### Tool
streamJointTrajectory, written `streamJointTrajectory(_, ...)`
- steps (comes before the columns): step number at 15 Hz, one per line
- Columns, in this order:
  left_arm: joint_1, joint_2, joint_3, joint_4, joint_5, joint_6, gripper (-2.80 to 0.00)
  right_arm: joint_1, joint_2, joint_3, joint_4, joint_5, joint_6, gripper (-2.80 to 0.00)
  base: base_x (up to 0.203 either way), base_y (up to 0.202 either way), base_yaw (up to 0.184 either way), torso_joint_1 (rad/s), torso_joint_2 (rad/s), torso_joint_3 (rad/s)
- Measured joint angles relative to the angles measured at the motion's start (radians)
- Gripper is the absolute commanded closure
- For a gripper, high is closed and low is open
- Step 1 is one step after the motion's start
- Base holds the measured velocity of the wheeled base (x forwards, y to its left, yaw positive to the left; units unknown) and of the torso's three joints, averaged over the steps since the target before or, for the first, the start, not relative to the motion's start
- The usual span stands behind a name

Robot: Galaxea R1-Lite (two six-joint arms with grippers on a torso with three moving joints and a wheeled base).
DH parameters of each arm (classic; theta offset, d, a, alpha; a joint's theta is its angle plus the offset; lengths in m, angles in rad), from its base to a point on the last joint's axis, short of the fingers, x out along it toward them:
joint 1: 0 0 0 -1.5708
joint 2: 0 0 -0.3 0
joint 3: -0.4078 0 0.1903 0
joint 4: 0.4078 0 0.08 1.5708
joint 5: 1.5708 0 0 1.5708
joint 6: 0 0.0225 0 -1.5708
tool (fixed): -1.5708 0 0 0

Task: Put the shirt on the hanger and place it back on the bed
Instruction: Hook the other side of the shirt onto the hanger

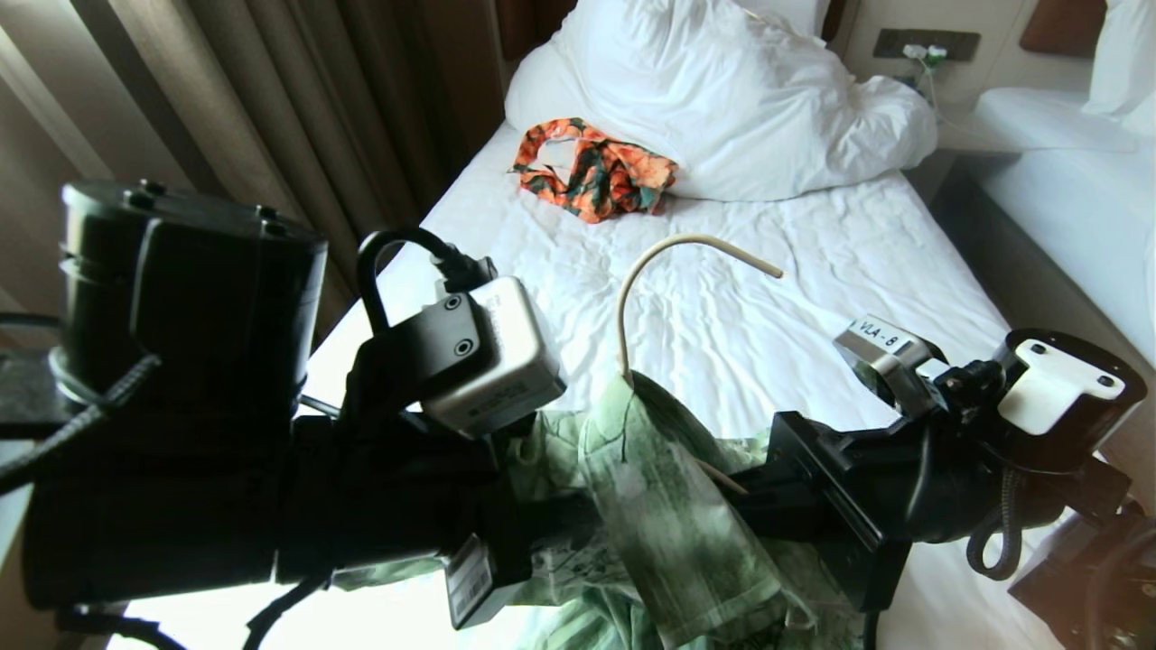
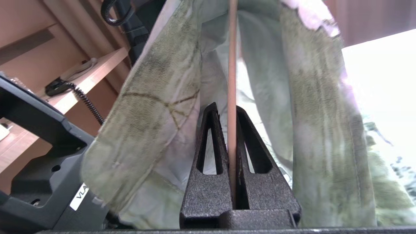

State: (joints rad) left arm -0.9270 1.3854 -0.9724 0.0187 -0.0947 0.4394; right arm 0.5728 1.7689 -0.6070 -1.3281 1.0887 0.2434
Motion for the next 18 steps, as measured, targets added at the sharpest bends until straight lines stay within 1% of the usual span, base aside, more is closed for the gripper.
streamJointTrajectory(5, -0.019, -0.005, -0.024, 0.007, 0.003, -0.003, 0.0, 0.001, -0.006, -0.023, -0.001, -0.126, -0.003, 0.0, 0.0, 0.0, 0.0, 0.0, 0.0, 0.0)
streamJointTrajectory(8, -0.023, -0.001, -0.042, 0.009, 0.003, -0.006, 0.0, 0.003, -0.034, -0.029, 0.019, -0.242, -0.004, 0.0, 0.0, 0.0, 0.0, 0.0, 0.0, 0.0)
streamJointTrajectory(11, -0.026, 0.01, -0.059, 0.011, 0.001, -0.008, 0.0, -0.012, -0.072, -0.032, 0.083, -0.262, -0.027, 0.0, 0.0, 0.0, 0.0, 0.0, 0.0, 0.0)
streamJointTrajectory(12, -0.032, 0.015, -0.063, 0.011, -0.001, -0.01, 0.0, -0.016, -0.078, -0.032, 0.089, -0.27, -0.052, -2.8, 0.0, 0.0, 0.0, 0.0, 0.0, 0.0)
streamJointTrajectory(13, -0.038, 0.02, -0.066, 0.014, -0.006, -0.012, 0.0, -0.019, -0.081, -0.031, 0.091, -0.279, -0.092, -2.8, 0.0, 0.0, 0.0, 0.0, 0.0, 0.0)
streamJointTrajectory(14, -0.042, 0.024, -0.072, 0.018, -0.006, -0.012, 0.0, -0.02, -0.084, -0.03, 0.1, -0.284, -0.1, -2.8, 0.0, 0.0, 0.0, 0.0, 0.0, 0.0)
streamJointTrajectory(17, -0.047, 0.029, -0.089, 0.018, -0.002, -0.016, 0.0, -0.021, -0.098, -0.027, 0.118, -0.279, -0.087, -2.8, 0.0, 0.0, 0.0, 0.0, 0.0, 0.0)
streamJointTrajectory(18, -0.049, 0.029, -0.09, 0.016, -0.002, -0.028, 0.0, -0.024, -0.113, -0.024, 0.132, -0.278, -0.076, -2.8, 0.0, 0.0, 0.0, 0.0, 0.0, 0.0)
